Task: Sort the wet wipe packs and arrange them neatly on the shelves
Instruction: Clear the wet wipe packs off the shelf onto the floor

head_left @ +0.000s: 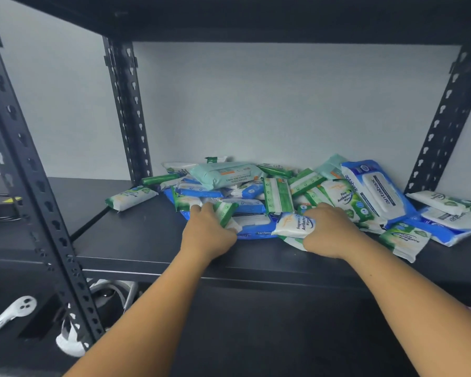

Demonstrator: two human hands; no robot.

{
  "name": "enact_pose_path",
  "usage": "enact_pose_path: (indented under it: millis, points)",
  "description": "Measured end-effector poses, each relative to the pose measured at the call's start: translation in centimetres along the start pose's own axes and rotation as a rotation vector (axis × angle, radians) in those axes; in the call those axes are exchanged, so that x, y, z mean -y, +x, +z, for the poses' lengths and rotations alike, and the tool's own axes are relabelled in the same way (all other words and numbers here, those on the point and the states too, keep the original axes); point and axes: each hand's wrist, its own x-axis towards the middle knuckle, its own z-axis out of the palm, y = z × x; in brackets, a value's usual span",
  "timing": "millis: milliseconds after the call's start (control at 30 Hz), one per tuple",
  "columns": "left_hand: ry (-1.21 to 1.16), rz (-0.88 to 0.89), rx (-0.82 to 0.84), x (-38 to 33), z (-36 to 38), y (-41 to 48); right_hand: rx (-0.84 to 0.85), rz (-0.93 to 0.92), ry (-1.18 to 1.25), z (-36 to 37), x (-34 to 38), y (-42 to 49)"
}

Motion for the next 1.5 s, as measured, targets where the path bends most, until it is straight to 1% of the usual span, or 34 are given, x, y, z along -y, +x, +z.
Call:
enact_pose_path:
  millis: [67,133,200,233,300,367,433,500,600,700,767,867,933,1067,1167,1233,1333,1433,1500]
  points:
    - [0.003,-0.007,0.044,0.5,-1.0,0.1,-0.021,-0.001,0.074,-0.3,-0.2,-0.1]
    - [0.006,-0.007,0.118,0.9,-2.3,0.0,-0.044,0.058,0.190,-0.3,-0.5,-0.2]
    - [0.000,0.001,0.190,1.2,-3.5,-0.3,-0.149,0.166,0.331,0.0,-0.6,-0.2]
    - [-0.005,0.000,0.207,1.2,-3.8,-0.3,-0.227,0.224,0.357,0.2,-0.7,-0.1]
    - [-0.030,-0.008,0.174,1.1,-3.9,-0.3,-0.340,0.304,0.275,0.6,-0.7,0.2]
    - [-0.032,-0.020,0.050,1.0,-3.4,0.0,-0.379,0.346,0.167,0.9,-0.8,0.7]
    - [0.034,-0.044,-0.044,0.8,-2.6,0.4,-0.337,0.385,0.083,1.2,-0.7,1.3]
    - [0.154,-0.066,-0.034,0.6,-1.4,0.6,-0.248,0.412,0.030,1.4,-0.9,1.7]
    - [0.245,-0.101,-0.015,0.3,0.3,0.5,-0.131,0.440,0.051,1.2,-1.1,1.8]
    - [0.379,-0.118,-0.013,0.4,0.8,-0.1,-0.096,0.458,0.068,0.2,-1.2,1.4]
    - [0.426,-0.151,-0.005,0.4,0.3,-0.3,-0.082,0.487,0.014,-0.3,-1.2,1.0]
    - [0.402,-0.208,0.055,0.0,-0.8,-0.6,-0.065,0.502,-0.089,-0.2,-1.3,0.5]
    - [0.349,-0.233,0.075,-0.2,-1.3,-0.8,-0.087,0.480,-0.106,-0.3,-1.4,0.0]
    - [0.217,-0.242,-0.014,0.4,-1.9,-1.7,-0.193,0.440,-0.063,-0.9,-1.6,-1.6]
    - [0.147,-0.181,-0.071,0.4,-2.8,-2.8,-0.259,0.413,-0.040,-1.5,-1.3,-3.2]
    - [0.078,-0.108,-0.100,-0.4,-3.6,-4.4,-0.321,0.363,0.015,-2.1,-0.7,-4.9]
    - [-0.046,0.059,-0.113,-1.6,-4.1,-8.7,-0.362,0.250,0.220,-2.0,0.3,-9.5]
    - [-0.112,0.232,-0.013,-0.3,-2.6,-14.1,-0.310,0.193,0.516,-0.5,1.0,-15.7]
    - [-0.116,0.280,0.142,1.6,-0.5,-17.4,-0.294,0.180,0.638,2.4,0.9,-19.2]
